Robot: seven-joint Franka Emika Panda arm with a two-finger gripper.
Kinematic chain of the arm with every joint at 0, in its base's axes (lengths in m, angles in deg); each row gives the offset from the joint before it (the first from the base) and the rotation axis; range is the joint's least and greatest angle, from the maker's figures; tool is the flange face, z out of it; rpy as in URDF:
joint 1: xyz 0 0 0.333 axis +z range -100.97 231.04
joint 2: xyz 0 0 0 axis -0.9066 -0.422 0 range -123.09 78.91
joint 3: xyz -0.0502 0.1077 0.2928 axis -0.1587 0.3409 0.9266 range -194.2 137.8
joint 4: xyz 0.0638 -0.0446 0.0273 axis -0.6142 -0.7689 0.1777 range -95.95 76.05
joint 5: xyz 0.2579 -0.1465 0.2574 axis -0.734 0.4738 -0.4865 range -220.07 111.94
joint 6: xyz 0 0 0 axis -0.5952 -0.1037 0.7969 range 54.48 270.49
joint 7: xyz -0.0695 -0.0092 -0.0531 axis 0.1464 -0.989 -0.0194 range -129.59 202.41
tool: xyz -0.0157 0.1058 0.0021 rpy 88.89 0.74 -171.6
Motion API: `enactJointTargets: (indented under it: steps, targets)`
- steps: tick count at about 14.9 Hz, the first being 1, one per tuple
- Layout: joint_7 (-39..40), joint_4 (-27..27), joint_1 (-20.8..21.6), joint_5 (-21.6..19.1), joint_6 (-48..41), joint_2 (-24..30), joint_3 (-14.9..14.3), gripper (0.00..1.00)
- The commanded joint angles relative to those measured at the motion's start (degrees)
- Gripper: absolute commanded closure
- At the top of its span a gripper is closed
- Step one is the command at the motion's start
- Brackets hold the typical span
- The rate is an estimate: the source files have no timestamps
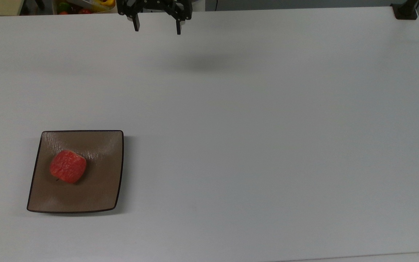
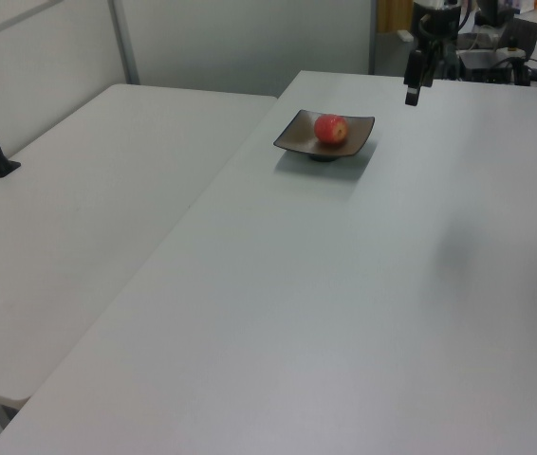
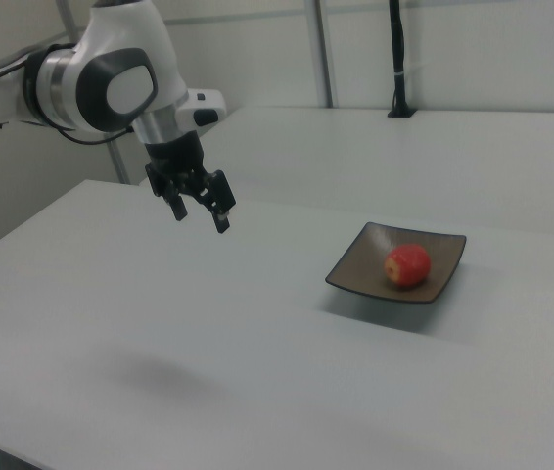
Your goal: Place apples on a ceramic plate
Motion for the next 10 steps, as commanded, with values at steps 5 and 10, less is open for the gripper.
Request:
enactJointTargets:
  steps: [5,10]
  targets:
    - [-0.4,-1.9,1.2,-1.0,-0.9,1.1,-1.2,0.00]
    - [2.8,-2.0,1.3,-0.3,-1.9,0.9,-1.2,0.00]
